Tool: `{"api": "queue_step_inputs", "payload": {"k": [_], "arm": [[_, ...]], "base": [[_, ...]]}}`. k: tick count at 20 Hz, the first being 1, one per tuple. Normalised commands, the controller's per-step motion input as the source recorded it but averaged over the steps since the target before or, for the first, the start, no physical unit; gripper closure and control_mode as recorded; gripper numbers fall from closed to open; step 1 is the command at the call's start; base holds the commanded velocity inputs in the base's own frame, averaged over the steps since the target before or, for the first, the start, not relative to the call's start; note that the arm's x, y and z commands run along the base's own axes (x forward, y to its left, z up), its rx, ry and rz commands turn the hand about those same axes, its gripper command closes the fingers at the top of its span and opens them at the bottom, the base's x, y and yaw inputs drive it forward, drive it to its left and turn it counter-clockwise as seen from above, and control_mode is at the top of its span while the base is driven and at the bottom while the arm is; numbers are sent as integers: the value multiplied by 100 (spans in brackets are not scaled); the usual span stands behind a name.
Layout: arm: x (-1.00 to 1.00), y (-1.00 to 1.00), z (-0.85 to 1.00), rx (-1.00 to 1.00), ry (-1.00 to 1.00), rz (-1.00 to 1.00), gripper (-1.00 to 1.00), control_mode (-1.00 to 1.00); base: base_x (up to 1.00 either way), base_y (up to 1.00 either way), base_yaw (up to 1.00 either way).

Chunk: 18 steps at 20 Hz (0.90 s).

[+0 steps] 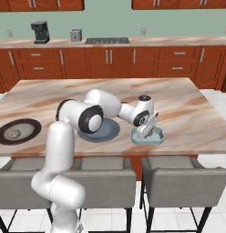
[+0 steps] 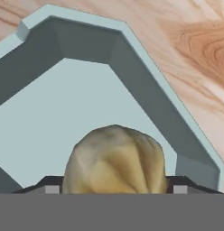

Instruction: Place two dumplings into each of the tupperware containers and then place the containers in the fridge.

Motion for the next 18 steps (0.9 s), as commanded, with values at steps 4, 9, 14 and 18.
{"api": "queue_step_inputs", "payload": {"k": [4, 9, 14, 18], "arm": [[2, -46, 52, 10, -16, -4, -100, -100], [-27, -51, 65, 6, -2, -5, -100, -100], [-100, 5, 73, 0, -9, 9, -100, -100], [-98, 50, 47, -14, -11, 42, -100, -100]], "base": [[0, 0, 0], [0, 0, 0], [0, 0, 0], [0, 0, 0]]}}
